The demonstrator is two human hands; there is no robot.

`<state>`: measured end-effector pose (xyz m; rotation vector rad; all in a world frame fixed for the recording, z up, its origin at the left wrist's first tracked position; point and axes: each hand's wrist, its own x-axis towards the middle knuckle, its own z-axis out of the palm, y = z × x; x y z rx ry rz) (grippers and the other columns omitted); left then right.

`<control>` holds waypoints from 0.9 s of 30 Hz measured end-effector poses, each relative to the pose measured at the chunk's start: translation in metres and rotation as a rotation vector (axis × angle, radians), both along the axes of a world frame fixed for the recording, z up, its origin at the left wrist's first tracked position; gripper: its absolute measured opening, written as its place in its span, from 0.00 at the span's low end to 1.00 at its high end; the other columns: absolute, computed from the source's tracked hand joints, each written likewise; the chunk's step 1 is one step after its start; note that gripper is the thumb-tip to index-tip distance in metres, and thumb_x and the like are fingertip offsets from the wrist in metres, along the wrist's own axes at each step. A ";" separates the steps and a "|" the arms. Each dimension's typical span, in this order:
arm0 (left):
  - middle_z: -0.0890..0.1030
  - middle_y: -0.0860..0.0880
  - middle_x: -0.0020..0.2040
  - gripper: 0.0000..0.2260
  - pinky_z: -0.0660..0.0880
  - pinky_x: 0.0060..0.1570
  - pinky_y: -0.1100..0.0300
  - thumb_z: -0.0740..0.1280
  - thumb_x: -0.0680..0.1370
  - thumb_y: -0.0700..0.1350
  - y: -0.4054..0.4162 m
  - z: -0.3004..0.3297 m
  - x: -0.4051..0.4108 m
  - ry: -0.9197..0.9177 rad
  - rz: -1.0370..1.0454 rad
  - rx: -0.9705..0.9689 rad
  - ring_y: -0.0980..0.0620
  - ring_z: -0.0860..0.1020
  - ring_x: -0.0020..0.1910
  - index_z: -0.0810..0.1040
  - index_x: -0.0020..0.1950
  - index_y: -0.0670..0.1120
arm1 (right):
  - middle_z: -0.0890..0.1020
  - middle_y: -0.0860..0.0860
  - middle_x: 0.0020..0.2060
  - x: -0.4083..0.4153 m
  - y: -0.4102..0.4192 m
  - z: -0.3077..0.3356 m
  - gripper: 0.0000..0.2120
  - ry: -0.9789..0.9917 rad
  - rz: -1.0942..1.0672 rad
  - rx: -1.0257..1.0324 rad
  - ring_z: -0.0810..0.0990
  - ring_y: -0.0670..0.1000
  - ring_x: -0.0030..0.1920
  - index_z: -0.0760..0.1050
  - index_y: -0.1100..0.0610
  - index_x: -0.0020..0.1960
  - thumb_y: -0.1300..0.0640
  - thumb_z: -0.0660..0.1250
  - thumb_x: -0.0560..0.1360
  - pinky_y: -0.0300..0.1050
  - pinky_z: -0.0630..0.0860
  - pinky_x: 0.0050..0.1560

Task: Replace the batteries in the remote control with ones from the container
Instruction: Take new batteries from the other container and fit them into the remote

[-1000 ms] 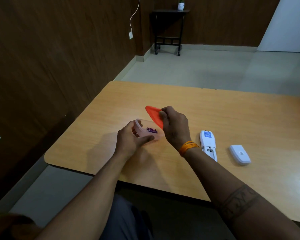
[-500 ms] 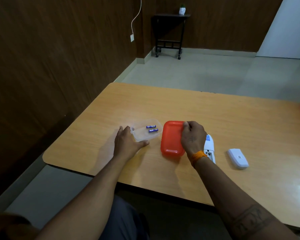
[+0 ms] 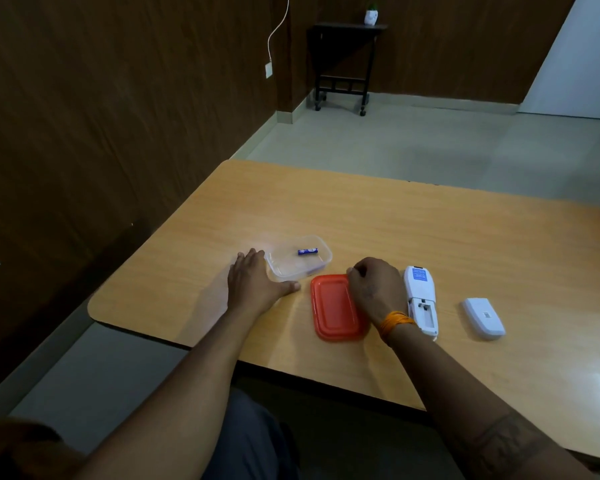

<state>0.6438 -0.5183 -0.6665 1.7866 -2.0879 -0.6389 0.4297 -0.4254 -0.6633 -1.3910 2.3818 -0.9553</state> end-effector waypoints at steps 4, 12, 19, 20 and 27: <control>0.62 0.44 0.84 0.50 0.54 0.82 0.48 0.78 0.66 0.68 0.002 0.006 -0.002 -0.055 -0.022 0.016 0.42 0.54 0.85 0.65 0.81 0.47 | 0.83 0.54 0.53 0.006 -0.013 0.010 0.14 0.150 0.103 -0.053 0.79 0.58 0.57 0.82 0.55 0.60 0.49 0.67 0.80 0.53 0.78 0.54; 0.58 0.44 0.85 0.51 0.51 0.81 0.47 0.76 0.67 0.69 -0.001 0.004 -0.003 -0.079 -0.018 0.028 0.42 0.52 0.85 0.62 0.83 0.47 | 0.84 0.53 0.54 0.030 -0.069 0.041 0.12 0.390 0.373 0.008 0.80 0.58 0.58 0.84 0.53 0.59 0.56 0.69 0.77 0.51 0.76 0.50; 0.61 0.44 0.84 0.49 0.54 0.80 0.47 0.78 0.65 0.69 -0.002 0.008 -0.005 -0.062 -0.012 0.036 0.42 0.54 0.85 0.68 0.79 0.48 | 0.85 0.59 0.51 0.042 -0.097 0.042 0.09 0.586 0.393 0.249 0.82 0.64 0.54 0.85 0.57 0.52 0.60 0.72 0.73 0.47 0.72 0.42; 0.61 0.44 0.84 0.48 0.55 0.80 0.47 0.78 0.65 0.69 -0.002 0.008 -0.005 -0.062 -0.013 0.033 0.42 0.54 0.84 0.69 0.79 0.48 | 0.85 0.60 0.50 0.044 -0.099 0.042 0.08 0.589 0.389 0.262 0.82 0.64 0.53 0.84 0.59 0.51 0.61 0.72 0.73 0.47 0.70 0.41; 0.62 0.44 0.84 0.47 0.55 0.80 0.47 0.78 0.67 0.67 0.000 0.010 -0.006 -0.068 -0.011 0.016 0.42 0.55 0.84 0.68 0.80 0.48 | 0.85 0.59 0.53 0.047 -0.106 0.038 0.10 0.578 0.372 0.278 0.83 0.63 0.55 0.84 0.57 0.56 0.57 0.72 0.75 0.49 0.76 0.46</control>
